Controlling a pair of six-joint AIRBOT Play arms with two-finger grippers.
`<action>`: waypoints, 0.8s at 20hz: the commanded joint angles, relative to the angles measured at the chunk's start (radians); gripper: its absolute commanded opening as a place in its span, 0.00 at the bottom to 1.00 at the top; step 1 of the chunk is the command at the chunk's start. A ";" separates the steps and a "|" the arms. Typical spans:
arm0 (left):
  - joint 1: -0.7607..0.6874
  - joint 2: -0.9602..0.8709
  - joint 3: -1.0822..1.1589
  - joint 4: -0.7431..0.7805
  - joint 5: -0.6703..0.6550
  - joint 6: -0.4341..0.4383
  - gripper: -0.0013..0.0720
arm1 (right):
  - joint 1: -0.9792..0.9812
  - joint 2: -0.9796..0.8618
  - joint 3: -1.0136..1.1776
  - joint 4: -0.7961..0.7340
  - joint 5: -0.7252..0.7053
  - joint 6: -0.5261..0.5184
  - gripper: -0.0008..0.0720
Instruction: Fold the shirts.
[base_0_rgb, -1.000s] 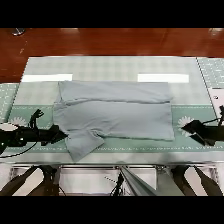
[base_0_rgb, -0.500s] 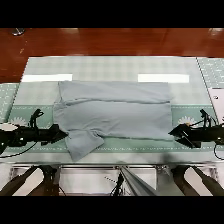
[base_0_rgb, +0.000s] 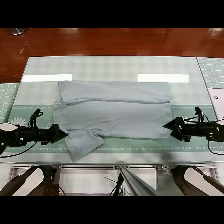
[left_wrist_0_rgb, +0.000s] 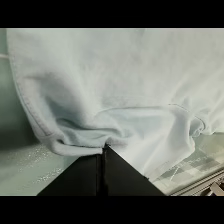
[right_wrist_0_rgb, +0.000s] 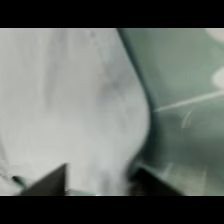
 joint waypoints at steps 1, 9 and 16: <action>0.000 0.001 0.000 -0.018 0.000 0.000 0.05 | 0.000 -0.024 0.001 0.149 0.026 -0.135 0.05; 0.000 -0.006 0.119 -0.166 -0.007 0.051 0.05 | 0.000 -0.024 0.193 0.100 0.064 -0.093 0.05; -0.039 -0.209 0.430 -0.257 0.007 0.042 0.05 | 0.127 -0.132 0.426 0.097 -0.036 -0.042 0.05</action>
